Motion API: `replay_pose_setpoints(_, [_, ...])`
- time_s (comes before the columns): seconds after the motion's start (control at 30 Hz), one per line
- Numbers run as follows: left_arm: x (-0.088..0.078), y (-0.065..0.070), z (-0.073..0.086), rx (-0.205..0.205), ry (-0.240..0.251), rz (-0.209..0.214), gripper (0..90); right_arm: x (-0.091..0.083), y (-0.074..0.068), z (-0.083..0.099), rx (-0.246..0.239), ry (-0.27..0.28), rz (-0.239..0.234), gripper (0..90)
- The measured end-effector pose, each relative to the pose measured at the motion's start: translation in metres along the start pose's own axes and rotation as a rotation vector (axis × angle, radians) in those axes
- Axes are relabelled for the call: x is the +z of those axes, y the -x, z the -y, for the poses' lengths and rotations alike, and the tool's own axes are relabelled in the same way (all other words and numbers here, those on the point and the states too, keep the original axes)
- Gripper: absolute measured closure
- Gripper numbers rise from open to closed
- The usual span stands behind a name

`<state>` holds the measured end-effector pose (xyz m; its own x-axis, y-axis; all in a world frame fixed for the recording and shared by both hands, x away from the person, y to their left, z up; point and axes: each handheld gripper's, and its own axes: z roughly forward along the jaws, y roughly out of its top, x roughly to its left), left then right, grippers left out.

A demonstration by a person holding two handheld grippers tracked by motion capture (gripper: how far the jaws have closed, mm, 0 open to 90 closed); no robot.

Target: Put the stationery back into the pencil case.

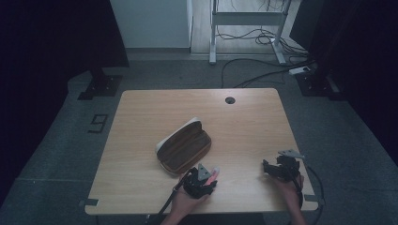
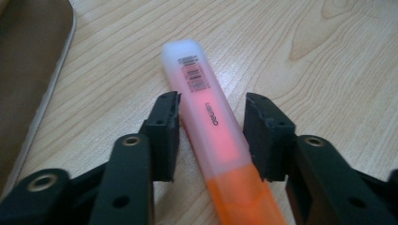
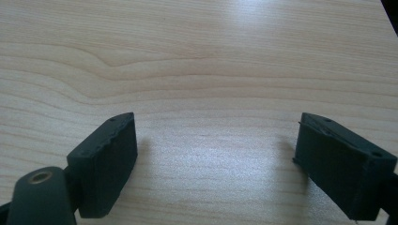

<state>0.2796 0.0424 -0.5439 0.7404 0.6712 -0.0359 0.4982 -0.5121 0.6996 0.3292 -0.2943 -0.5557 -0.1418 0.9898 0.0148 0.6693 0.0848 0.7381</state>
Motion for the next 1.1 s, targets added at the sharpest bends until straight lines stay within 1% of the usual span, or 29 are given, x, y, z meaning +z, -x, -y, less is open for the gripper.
replay_pose_setpoints(0.17, [-0.001,0.000,0.001,0.001,0.003,-0.009,66.3,0.000,0.000,0.000,0.000,0.000,0.000,12.9])
replay_pose_setpoints(0.4, [-0.001,0.000,0.002,0.021,0.011,-0.014,67.0,0.000,0.000,0.000,0.000,0.000,0.000,12.9])
replay_pose_setpoints(0.5, [-0.004,0.000,0.002,0.023,0.030,-0.014,67.1,0.000,0.000,0.000,0.000,0.000,0.000,12.9])
replay_pose_setpoints(0.57, [-0.008,0.000,0.000,0.021,0.049,-0.011,67.1,0.000,0.000,0.000,0.000,0.000,0.000,12.9])
replay_pose_setpoints(0.83, [-0.029,-0.005,-0.008,0.036,0.099,-0.007,67.1,0.000,0.000,0.000,0.000,0.000,0.000,12.9])
replay_pose_setpoints(1.1, [-0.049,-0.017,-0.014,0.031,0.136,-0.035,67.1,0.000,0.000,0.000,0.000,0.000,0.000,12.9])
